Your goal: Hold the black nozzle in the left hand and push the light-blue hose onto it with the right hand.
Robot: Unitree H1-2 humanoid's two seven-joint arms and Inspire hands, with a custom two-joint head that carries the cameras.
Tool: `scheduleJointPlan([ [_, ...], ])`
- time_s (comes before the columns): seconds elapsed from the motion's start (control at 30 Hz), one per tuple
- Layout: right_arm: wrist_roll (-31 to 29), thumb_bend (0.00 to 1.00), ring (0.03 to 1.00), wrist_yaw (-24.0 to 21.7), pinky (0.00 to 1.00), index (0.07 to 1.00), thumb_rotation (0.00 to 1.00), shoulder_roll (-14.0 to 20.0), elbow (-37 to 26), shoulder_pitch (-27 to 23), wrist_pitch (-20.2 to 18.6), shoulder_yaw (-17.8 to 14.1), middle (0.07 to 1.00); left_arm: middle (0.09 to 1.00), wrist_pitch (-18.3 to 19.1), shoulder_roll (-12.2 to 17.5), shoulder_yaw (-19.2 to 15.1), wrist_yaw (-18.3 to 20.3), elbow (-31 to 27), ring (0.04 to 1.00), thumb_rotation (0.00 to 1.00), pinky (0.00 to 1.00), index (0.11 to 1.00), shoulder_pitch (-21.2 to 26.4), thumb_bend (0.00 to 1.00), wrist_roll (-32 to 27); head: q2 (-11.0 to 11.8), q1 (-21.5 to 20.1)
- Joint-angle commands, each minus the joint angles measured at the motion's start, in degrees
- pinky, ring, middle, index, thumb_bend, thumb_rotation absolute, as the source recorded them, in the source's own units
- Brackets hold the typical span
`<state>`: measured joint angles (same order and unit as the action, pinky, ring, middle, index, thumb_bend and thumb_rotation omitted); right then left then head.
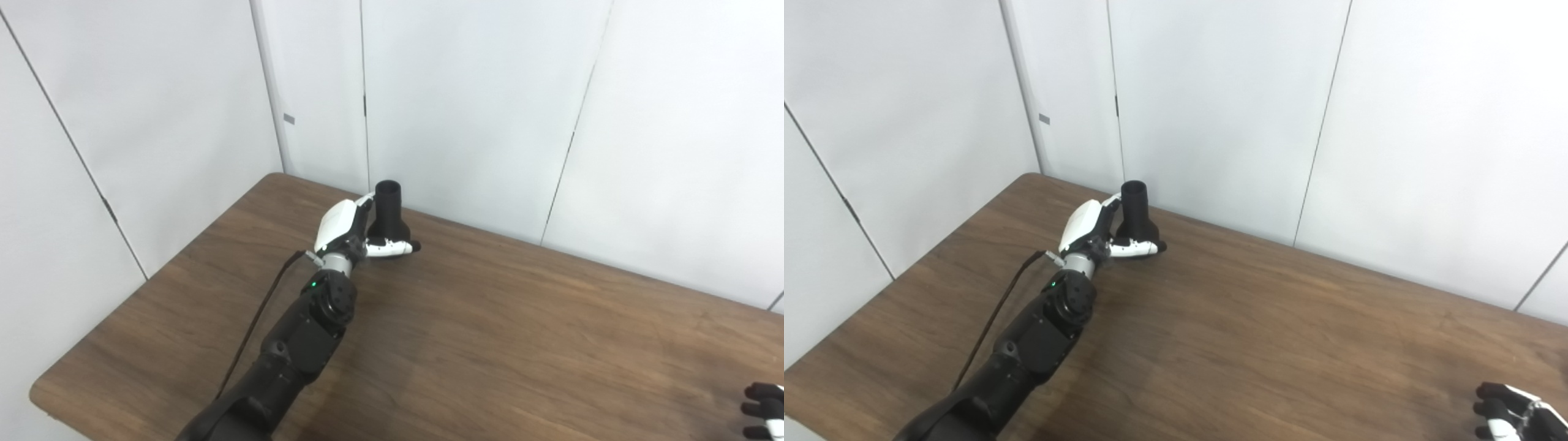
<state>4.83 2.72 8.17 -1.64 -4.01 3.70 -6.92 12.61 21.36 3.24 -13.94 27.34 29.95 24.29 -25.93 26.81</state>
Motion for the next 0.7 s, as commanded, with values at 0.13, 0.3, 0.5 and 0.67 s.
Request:
scheduleJointPlan([
  [0.13,0.1,0.45,0.616,0.5,0.46,0.608,0.64,0.3,-1.7,-1.0,0.7,-0.2,0.646,0.895,1.0,3.1,-0.2,2.7,-3.2,0.938,0.44,0.93,0.850,0.9,1.00,0.6,0.0,-0.3],
  [0.3,0.1,0.44,0.606,0.5,0.46,0.602,0.64,0.2,-1.9,-1.0,0.7,-0.1,0.637,0.821,0.3,4.1,-0.4,5.1,-4.8,0.912,0.42,1.00,0.800,1.6,1.00,0.1,0.0,-0.3],
  [0.5,0.8,0.45,0.614,0.7,0.46,0.608,0.65,0.1,-2.4,-0.9,-0.1,0.0,0.645,0.820,0.2,4.0,-0.8,5.3,-4.8,0.933,0.40,1.00,0.768,2.9,1.00,0.2,0.0,-0.5],
  [0.67,1.1,0.43,0.620,0.8,0.47,0.610,0.64,0.0,-2.9,-0.7,-0.4,0.2,0.649,0.831,0.0,5.0,1.3,6.2,-2.6,0.930,0.38,1.00,0.778,4.1,1.00,2.1,0.1,-0.7],
])
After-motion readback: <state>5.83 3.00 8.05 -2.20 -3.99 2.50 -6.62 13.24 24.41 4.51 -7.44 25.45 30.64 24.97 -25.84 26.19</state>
